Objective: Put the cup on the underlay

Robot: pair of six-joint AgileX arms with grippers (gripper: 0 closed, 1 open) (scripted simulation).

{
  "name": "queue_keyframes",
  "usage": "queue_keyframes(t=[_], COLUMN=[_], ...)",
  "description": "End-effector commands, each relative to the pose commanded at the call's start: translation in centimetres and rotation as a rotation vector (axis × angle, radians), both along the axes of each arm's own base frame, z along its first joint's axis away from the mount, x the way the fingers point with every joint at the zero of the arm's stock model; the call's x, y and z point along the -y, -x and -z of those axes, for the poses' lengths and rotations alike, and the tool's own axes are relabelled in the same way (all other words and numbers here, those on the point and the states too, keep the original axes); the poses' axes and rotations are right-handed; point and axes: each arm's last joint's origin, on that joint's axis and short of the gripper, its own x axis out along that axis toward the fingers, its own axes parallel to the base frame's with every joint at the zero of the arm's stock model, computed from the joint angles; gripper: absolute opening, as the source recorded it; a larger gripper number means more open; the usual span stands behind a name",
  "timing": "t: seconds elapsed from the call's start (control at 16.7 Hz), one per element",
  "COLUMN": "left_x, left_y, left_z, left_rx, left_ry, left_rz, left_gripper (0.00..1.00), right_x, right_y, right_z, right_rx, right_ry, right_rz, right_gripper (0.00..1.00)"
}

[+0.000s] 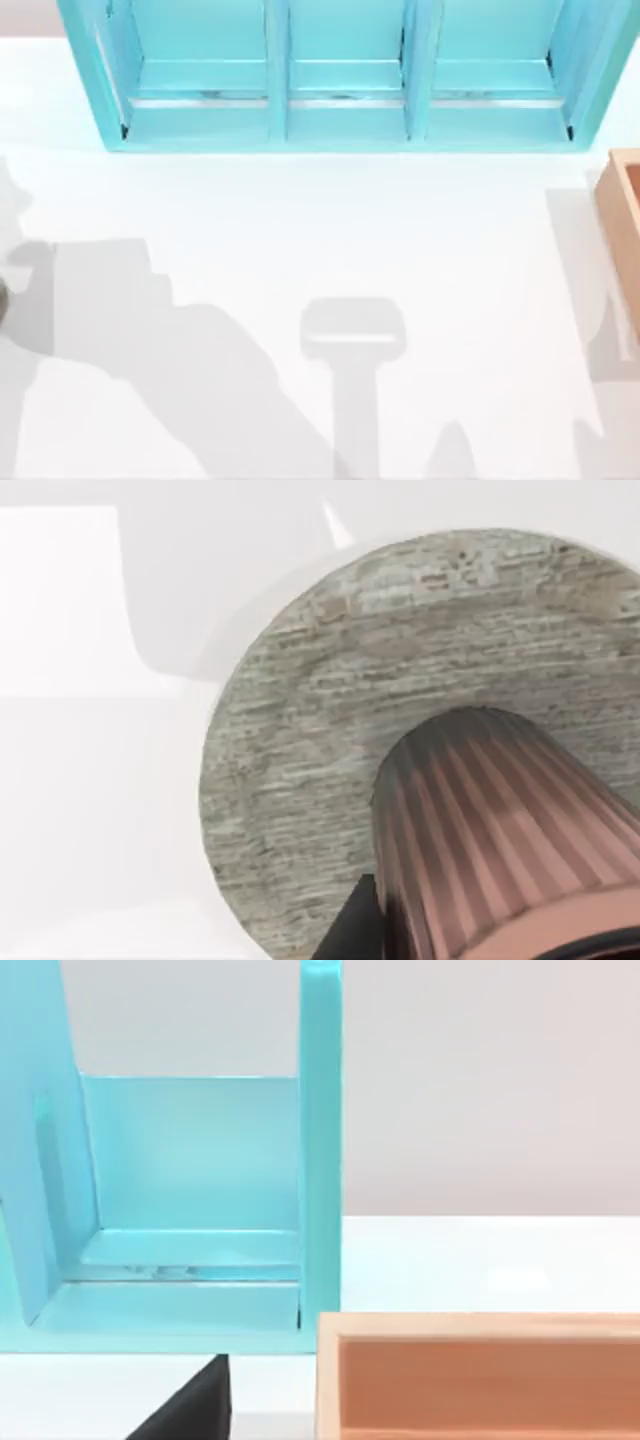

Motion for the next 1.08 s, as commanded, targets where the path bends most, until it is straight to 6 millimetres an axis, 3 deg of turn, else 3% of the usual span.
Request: queue_keyframes(t=[0.72, 1.08], left_x=[0.0, 0.0], left_y=[0.0, 0.0], left_z=[0.0, 0.0], left_rx=[0.0, 0.0], left_ry=[0.0, 0.0], left_rz=[0.0, 0.0], left_gripper=[0.98, 1.0], right_x=[0.0, 0.0], right_y=[0.0, 0.0], right_z=[0.0, 0.0], right_rx=[0.0, 0.0], right_ry=[0.0, 0.0], right_rz=[0.0, 0.0], right_gripper=[1.0, 1.0])
